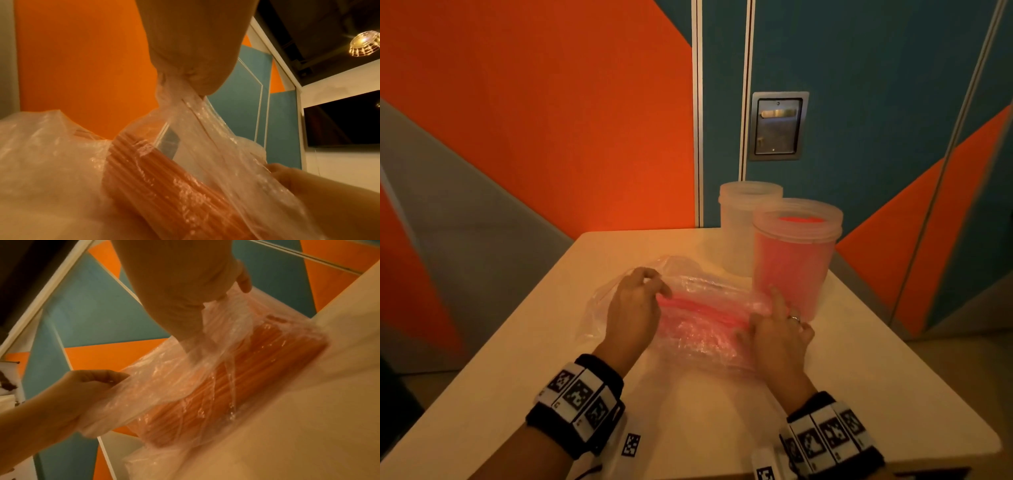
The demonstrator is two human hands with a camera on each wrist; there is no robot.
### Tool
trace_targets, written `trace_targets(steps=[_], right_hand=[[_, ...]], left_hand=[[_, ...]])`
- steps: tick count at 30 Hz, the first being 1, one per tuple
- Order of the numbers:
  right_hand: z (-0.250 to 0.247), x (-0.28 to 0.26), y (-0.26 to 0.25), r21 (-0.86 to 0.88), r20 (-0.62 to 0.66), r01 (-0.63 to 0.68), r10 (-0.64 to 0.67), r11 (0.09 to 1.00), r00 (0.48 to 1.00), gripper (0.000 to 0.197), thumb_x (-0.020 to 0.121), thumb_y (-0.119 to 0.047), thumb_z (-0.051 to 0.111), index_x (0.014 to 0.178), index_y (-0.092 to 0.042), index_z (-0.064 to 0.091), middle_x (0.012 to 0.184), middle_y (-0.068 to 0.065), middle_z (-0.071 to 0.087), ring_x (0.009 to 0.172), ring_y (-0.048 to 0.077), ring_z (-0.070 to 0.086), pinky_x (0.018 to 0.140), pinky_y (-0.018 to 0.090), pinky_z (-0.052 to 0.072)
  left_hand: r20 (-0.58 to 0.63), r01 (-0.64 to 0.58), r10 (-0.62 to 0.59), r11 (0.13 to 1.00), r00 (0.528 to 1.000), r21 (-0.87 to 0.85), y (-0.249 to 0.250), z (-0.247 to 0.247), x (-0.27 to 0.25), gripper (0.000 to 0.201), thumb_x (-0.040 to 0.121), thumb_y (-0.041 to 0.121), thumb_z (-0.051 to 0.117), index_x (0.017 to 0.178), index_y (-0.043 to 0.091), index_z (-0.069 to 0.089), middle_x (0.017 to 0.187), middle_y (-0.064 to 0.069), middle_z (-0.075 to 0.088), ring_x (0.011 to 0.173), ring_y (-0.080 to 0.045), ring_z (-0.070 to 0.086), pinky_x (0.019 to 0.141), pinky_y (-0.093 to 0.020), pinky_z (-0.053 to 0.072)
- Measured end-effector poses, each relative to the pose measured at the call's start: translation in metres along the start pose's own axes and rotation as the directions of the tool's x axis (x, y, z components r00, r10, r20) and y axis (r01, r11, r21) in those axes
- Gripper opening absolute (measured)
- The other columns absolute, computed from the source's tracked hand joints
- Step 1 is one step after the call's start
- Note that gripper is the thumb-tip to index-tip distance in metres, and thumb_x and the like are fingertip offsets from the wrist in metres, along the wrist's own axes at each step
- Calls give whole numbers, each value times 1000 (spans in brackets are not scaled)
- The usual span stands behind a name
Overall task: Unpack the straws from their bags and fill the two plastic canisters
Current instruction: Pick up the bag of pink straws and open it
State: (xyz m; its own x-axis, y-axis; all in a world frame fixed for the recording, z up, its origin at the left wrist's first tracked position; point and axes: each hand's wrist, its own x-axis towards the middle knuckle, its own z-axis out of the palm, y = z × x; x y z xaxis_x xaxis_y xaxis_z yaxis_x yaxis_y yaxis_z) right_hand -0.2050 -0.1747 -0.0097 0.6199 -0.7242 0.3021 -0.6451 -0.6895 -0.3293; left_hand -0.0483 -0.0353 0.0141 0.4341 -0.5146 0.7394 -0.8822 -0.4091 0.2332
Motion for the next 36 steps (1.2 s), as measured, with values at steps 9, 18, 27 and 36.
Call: trace_targets(steps=[9,18,27,36], right_hand=[[-21,5,9,197,270,-88,33,977,962,70,78,-38,69,138,-41,33,153,3,-7,135,38,22,108,52,30],[-19,6,16,340,-257,113,-23,934,966,19,73,11,57,70,-7,63,131,19,37,121,38,39,95,32,34],[-26,-4,14,33,53,-184,183,982,982,55,79,-27,65,129,-30,42,116,7,36,108,31,47,88,41,45],[-18,14,32,704,150,-394,419,591,896,39,78,3,47,92,-26,68,99,13,67,87,34,62,73,37,54]], left_hand=[[305,419,-481,873,822,248,19,3,-7,75,84,18,56,140,35,9,126,-8,31,93,-32,56,69,-38,44],[452,534,-364,775,815,-339,-6,-12,-10,66,70,-7,66,110,44,52,121,1,38,107,-27,50,78,-35,54],[531,322,-399,917,747,236,5,-16,-23,72,85,18,57,141,48,24,130,-5,44,112,-25,50,82,-30,48],[714,846,-552,-27,431,-532,5,-16,-8,34,81,-19,43,84,10,62,74,-9,59,70,-18,53,48,-24,54]])
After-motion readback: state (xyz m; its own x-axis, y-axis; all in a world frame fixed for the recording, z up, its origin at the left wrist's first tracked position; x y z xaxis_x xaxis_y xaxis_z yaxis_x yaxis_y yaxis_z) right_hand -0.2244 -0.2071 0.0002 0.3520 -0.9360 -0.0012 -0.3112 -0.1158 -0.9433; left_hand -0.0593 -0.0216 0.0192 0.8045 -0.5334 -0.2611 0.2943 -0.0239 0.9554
